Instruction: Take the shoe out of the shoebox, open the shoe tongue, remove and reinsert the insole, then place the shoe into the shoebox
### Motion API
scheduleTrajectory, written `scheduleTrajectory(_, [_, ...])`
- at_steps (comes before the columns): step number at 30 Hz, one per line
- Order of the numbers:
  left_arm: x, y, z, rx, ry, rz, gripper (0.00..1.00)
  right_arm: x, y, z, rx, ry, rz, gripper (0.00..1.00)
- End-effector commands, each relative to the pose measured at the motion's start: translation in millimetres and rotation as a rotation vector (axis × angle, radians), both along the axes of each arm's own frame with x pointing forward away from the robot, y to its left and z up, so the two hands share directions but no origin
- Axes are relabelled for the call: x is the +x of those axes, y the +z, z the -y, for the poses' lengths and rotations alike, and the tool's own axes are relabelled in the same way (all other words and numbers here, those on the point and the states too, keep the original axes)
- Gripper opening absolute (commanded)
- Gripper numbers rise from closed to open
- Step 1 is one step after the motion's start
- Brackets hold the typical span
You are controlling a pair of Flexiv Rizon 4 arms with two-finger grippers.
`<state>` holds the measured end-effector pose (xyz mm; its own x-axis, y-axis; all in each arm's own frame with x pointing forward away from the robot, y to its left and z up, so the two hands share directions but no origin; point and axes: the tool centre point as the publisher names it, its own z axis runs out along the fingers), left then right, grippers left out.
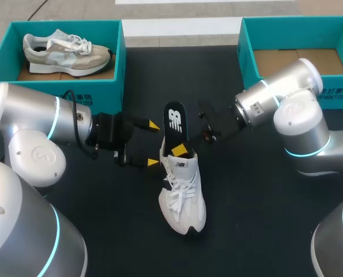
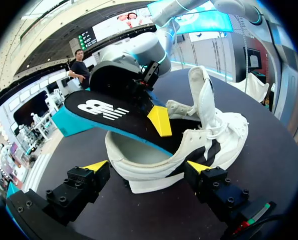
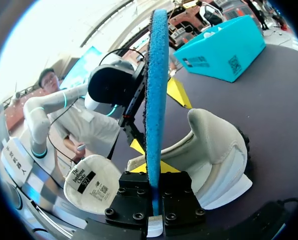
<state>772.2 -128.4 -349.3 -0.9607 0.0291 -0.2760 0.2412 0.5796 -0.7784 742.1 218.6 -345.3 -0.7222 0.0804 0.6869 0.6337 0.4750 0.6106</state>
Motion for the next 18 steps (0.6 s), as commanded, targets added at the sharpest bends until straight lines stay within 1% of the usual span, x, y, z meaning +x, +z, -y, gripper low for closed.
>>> scheduleTrajectory(1, [-0.7, 0, 0, 0.002, 0.001, 0.000, 1.00, -10.1, -4, 0, -0.016, -0.010, -0.015, 0.00])
scheduleTrajectory(5, [-0.7, 0, 0, 0.002, 0.001, 0.000, 1.00, -10.3, -4, 1, -0.022, -0.022, -0.015, 0.00])
scheduleTrajectory(8, [-0.7, 0, 0, 0.002, 0.001, 0.000, 1.00, -5.1, 0, 3, -0.029, -0.027, -0.001, 0.00])
scheduleTrajectory(9, [-0.7, 0, 0, 0.002, 0.001, 0.000, 1.00, -3.3, 1, 3, -0.033, -0.026, 0.004, 0.10])
scheduleTrajectory(11, [-0.7, 0, 0, 0.002, 0.001, 0.000, 1.00, 1.3, 4, 5, -0.036, -0.030, 0.021, 0.15])
scheduleTrajectory(18, [-0.7, 0, 0, 0.002, 0.001, 0.000, 1.00, 17.9, 13, 9, -0.041, -0.017, 0.054, 0.14])
